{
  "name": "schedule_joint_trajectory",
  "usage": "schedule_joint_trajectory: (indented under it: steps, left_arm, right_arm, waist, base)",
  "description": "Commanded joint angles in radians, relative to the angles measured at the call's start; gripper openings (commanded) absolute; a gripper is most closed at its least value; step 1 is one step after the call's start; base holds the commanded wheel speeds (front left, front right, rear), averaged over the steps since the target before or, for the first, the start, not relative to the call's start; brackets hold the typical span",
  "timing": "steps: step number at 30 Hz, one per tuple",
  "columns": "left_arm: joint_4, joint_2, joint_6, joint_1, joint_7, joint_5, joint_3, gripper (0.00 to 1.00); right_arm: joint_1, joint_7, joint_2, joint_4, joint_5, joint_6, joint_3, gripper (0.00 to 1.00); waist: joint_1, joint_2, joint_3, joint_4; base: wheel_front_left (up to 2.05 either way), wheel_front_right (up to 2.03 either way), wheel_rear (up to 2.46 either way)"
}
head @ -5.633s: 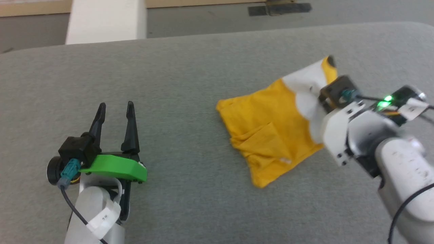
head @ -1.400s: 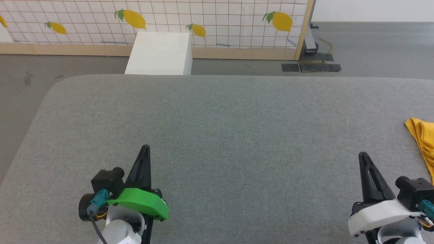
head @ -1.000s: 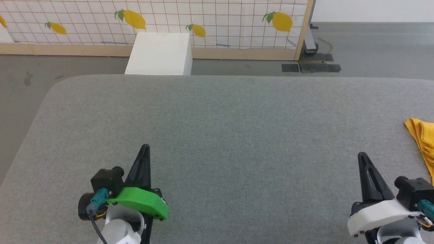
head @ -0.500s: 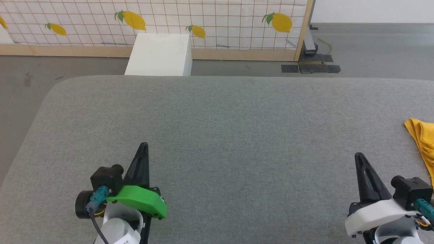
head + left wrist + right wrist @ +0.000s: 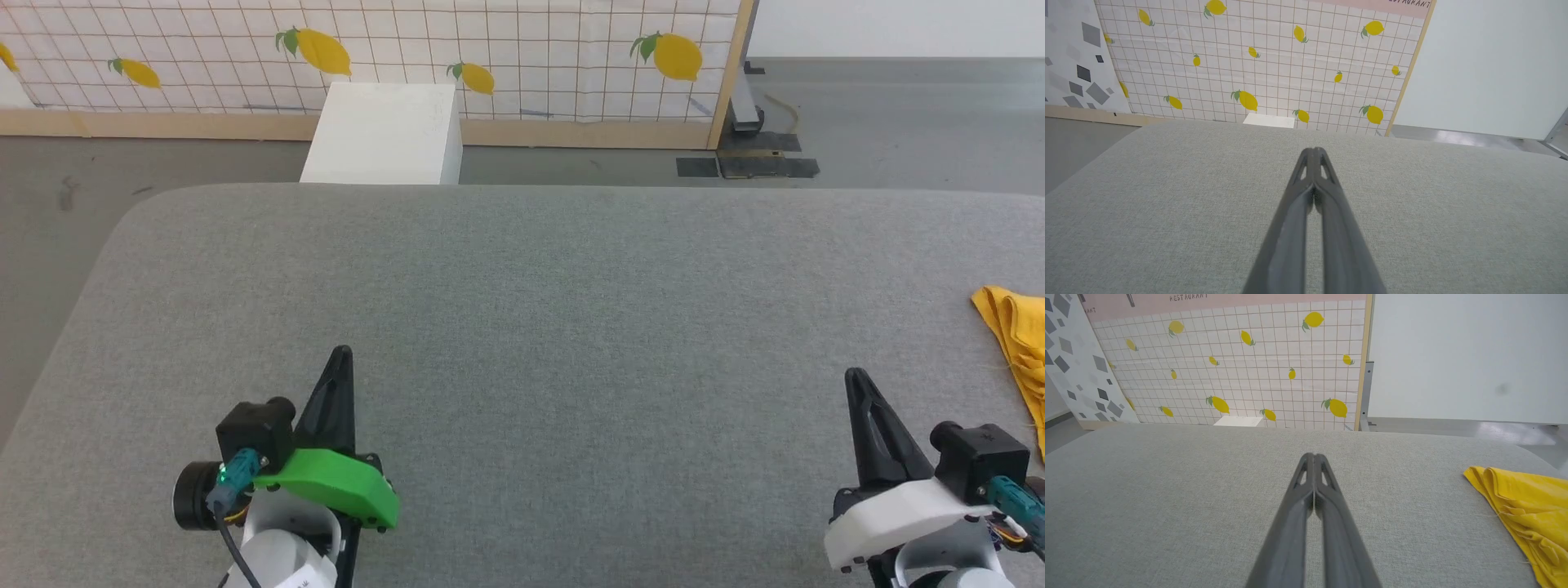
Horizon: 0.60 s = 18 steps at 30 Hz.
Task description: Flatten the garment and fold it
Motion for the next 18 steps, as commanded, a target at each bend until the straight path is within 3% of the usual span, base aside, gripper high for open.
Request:
schedule_joint_trajectory:
  steps: [1,18]
  left_arm:
    - [-0.011,-0.001,0.008,0.022,0.009,0.018,0.006,0.00]
    - [-0.053,-0.002,0.018,0.043,0.047,0.058,0.020,0.00]
  right_arm:
    - [-0.011,0.005,0.001,-0.004,-0.008,-0.001,0.004,0.00]
    - [-0.018,0.019,0.002,-0.006,-0.025,-0.001,0.019,0.00]
  waist:
    - [0.0000,0.0000,0.000,0.000]
    - [0.0000,0.0000,-0.004,-0.001]
  base:
    - [0.00,0.00,0.00]
    - [0.00,0.00,0.00]
